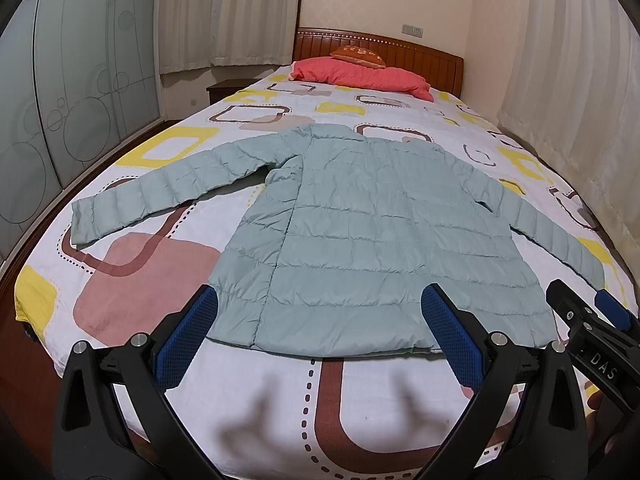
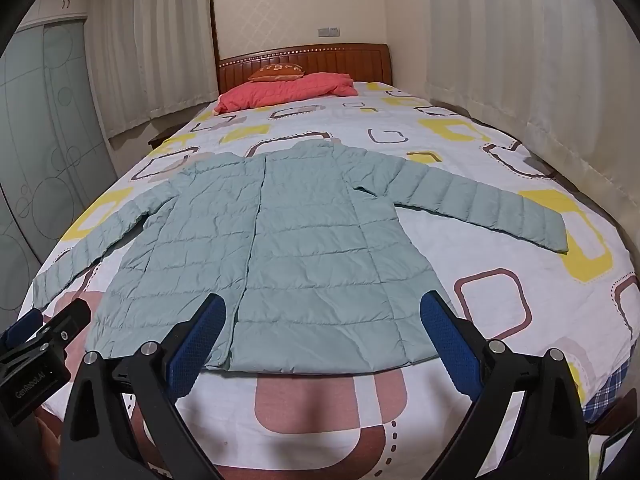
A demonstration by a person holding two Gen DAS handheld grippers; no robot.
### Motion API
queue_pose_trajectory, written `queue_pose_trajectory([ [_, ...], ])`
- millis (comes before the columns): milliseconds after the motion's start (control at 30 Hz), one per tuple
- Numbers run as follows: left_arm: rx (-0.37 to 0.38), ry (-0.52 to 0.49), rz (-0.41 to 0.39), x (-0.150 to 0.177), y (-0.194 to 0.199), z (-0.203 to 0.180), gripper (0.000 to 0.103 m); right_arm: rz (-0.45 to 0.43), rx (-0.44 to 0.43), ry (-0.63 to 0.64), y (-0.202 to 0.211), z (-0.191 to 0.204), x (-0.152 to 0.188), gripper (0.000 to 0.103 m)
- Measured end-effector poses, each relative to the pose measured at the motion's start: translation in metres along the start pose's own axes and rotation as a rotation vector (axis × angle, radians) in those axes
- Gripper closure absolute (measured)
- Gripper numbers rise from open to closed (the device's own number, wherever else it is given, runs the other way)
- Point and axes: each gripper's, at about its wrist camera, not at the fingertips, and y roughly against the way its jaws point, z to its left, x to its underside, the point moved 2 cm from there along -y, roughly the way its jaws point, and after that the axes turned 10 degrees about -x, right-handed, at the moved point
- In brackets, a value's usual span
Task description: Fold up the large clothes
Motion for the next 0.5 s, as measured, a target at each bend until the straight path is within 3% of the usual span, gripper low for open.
queue_pose_trajectory([
  [500, 0.001, 0.001, 0.007, 0.0069, -0.0033, 0.0010, 0.002, 0.001, 0.000, 0.001, -0.0011, 0.0003, -0.0001, 0.006],
])
